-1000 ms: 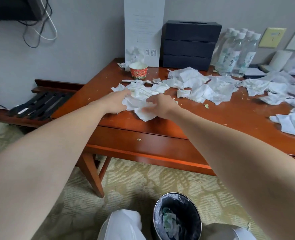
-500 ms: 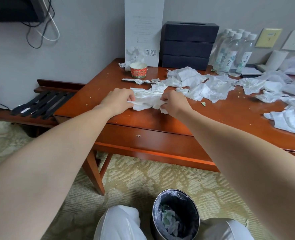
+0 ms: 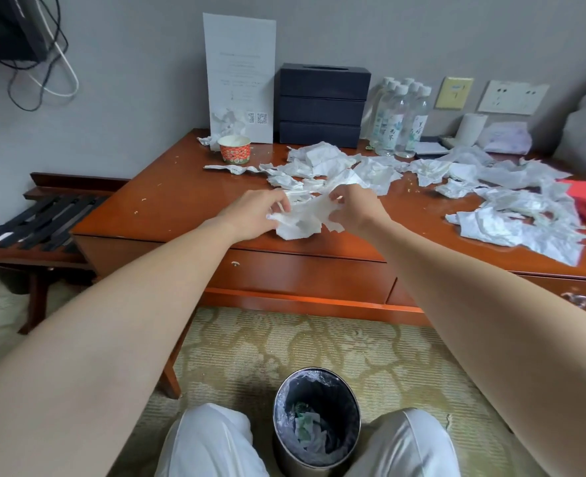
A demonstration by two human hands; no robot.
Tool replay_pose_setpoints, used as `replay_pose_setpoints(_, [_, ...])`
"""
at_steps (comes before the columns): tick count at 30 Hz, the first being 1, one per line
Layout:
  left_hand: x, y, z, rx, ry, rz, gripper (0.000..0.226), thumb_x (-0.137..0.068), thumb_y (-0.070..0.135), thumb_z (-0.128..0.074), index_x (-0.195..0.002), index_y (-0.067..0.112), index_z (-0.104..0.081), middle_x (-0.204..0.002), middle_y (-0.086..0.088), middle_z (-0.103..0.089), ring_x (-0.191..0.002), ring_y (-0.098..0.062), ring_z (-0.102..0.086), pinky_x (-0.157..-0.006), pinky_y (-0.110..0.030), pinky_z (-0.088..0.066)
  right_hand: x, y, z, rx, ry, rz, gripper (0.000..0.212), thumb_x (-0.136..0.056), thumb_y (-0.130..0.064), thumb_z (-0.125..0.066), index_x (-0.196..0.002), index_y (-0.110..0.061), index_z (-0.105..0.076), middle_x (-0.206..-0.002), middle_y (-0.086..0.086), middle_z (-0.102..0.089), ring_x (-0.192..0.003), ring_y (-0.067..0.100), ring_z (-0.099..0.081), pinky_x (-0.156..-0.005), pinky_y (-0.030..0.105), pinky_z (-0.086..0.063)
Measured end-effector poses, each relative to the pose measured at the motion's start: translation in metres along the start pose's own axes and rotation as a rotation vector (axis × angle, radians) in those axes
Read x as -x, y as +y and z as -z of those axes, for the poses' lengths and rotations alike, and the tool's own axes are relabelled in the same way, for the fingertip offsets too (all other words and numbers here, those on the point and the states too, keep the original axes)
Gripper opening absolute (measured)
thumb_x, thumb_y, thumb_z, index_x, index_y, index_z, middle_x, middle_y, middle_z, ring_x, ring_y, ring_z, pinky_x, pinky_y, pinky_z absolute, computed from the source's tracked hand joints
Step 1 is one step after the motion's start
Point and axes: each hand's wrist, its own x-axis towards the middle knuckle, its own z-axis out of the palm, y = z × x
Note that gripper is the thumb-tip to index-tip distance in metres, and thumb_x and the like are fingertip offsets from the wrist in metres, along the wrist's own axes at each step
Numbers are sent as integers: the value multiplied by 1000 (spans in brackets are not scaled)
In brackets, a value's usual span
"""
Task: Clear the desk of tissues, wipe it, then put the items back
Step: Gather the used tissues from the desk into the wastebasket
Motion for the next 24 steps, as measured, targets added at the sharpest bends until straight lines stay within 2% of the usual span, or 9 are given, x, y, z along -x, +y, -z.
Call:
replay_pose_setpoints(2, [2, 2, -9, -22, -50, 13, 40, -89, 6, -63, -123, 25, -56, -127, -2, -56, -112, -20, -54, -92, -36, -47, 6, 7, 5, -15, -51, 5, 65, -85, -3, -65, -143, -20, -42, -121, 14, -62, -82, 25, -60, -60, 27, -48])
replay_pose_setpoints(4, [1, -2, -15, -49, -37, 53, 48, -88, 12, -67, -131, 22, -49, -133, -5, -49, -115, -24, -53, -96, -40, -47, 9, 10, 6, -5, -77, 42, 78, -84, -1, -66, -150, -26, -31, -127, 14, -59, -86, 25, -58, -59, 25, -46])
replay_pose_setpoints(7, [-2, -11, -14, -95, -36, 142, 65, -84, 22, -75, -138, 17, -39, -136, -9, -40, -112, -32, -56, -95, -46, -48, 8, 9, 1, -14, -127, 93, 80, -84, 2, -65, -149, -32, -34, -134, 9, -56, -110, 26, -58, -70, 28, -49])
replay_pose_setpoints(11, [-6, -28, -4, -109, -73, 193, 79, -84, 32, -75, -148, 17, -32, -141, -13, -41, -116, -33, -54, -98, -47, -47, -3, 0, -16, 23, -204, 127, 71, -84, -3, -65, -144, -34, -44, -139, 5, -55, -111, 25, -59, -79, 27, -48])
replay_pose_setpoints(14, [-8, -41, -2, -119, -127, 211, 64, -87, 37, -72, -142, 20, -47, -142, -9, -52, -124, -30, -52, -101, -44, -46, -13, -4, -31, 38, -203, 112, 53, -84, -10, -67, -134, -25, -57, -132, 7, -59, -115, 26, -56, -87, 29, -47])
replay_pose_setpoints(17, [-10, -47, -3, -99, -55, 256, 49, -87, 40, -72, -130, 22, -55, -131, -9, -60, -115, -30, -57, -94, -43, -50, -20, -5, -36, 41, -151, 60, 42, -85, -11, -68, -126, -17, -60, -118, 11, -63, -102, 27, -58, -76, 29, -44])
replay_pose_setpoints(20, [-13, -51, -4, -124, 15, 261, 27, -89, 39, -69, -109, 23, -61, -115, -9, -65, -102, -30, -60, -86, -42, -52, -26, -3, -36, 42, -75, 15, 42, -85, -5, -63, -125, -15, -60, -113, 12, -64, -90, 28, -59, -70, 29, -44])
replay_pose_setpoints(22, [-14, -51, -4, -166, 51, 258, 13, -92, 36, -67, -97, 26, -59, -110, -8, -66, -99, -30, -60, -82, -40, -50, -29, 1, -32, 42, -15, -23, 41, -87, -3, -59, -127, -14, -59, -114, 15, -64, -96, 32, -62, -70, 31, -47])
replay_pose_setpoints(24, [-15, -51, -6, -209, 75, 268, 9, -94, 32, -64, -92, 27, -57, -108, -7, -66, -97, -30, -60, -79, -39, -48, -32, 7, -26, 37, 37, -68, 39, -89, -3, -59, -127, -11, -58, -115, 17, -63, -101, 35, -61, -72, 32, -49])
